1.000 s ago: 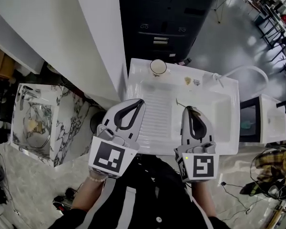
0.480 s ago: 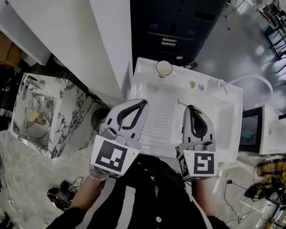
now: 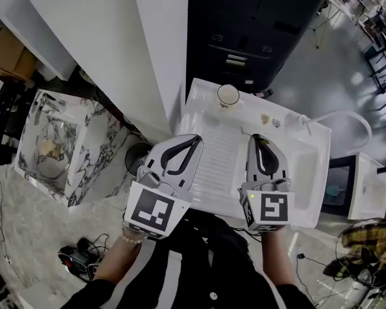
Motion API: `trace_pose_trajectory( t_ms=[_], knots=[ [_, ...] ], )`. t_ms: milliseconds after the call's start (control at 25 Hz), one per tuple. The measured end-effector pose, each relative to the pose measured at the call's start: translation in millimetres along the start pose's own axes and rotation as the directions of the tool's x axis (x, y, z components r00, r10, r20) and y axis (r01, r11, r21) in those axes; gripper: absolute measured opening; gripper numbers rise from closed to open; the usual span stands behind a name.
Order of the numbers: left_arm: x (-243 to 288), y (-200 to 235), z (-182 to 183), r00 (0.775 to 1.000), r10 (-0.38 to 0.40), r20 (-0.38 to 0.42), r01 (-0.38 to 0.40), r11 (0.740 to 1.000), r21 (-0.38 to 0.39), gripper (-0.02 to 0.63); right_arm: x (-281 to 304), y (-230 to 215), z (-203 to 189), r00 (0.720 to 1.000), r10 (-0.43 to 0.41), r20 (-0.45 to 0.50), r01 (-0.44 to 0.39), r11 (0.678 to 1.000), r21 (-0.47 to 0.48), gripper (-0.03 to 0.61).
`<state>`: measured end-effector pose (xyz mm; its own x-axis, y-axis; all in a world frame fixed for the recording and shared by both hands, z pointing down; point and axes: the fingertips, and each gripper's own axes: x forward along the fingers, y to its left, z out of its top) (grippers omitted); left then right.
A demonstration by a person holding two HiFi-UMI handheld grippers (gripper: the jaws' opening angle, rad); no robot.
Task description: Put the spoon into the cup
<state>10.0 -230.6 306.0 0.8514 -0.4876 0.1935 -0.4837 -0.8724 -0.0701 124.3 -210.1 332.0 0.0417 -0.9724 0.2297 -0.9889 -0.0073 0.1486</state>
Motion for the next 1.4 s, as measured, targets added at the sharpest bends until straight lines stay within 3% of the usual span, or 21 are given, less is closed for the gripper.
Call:
trace_pose_trajectory(
  t_ms=[400, 920, 1400],
  knots=[
    [-1, 6, -1, 0.999, 0.045, -0.003, -0.045, 0.999, -0.006, 0.0, 36, -5, 7, 0.998, 0.059, 0.033, -0.057, 0.997, -0.056, 0.008],
    [-6, 25, -8, 0.99, 0.136, -0.023, -0.137, 0.99, -0.026, 0.0, 92, -17, 9, 0.995, 0.093, 0.04, -0.09, 0.994, -0.054, 0.008],
    [-19, 31, -21, 0.977, 0.207, -0.054, -0.209, 0.977, -0.036, 0.0, 140, -30, -25, 0.997, 0.073, -0.003, -0.073, 0.996, 0.059, 0.008]
  ],
)
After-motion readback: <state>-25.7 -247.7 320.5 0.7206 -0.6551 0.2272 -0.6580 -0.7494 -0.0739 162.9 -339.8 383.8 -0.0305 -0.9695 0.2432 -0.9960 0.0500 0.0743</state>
